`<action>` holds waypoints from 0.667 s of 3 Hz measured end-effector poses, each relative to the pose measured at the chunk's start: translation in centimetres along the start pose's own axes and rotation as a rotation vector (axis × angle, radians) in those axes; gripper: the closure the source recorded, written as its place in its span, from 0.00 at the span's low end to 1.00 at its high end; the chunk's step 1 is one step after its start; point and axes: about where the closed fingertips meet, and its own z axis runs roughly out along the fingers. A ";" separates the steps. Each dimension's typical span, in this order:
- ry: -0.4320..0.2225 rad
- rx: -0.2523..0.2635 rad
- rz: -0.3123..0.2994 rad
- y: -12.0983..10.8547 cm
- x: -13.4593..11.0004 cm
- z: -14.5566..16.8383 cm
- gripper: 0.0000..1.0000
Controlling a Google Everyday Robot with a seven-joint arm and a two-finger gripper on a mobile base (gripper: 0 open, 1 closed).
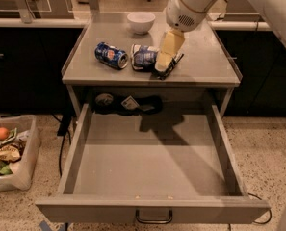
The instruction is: Place blue chip bag into top drawer
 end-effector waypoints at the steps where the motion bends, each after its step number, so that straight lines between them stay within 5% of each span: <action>1: -0.004 0.001 -0.002 0.0 -0.2 -0.1 0.00; 2: 0.000 -0.013 0.022 0.3 0.5 1.0 0.00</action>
Offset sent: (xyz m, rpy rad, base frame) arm 0.0023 -0.0063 -0.0213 0.0177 0.0377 -0.0361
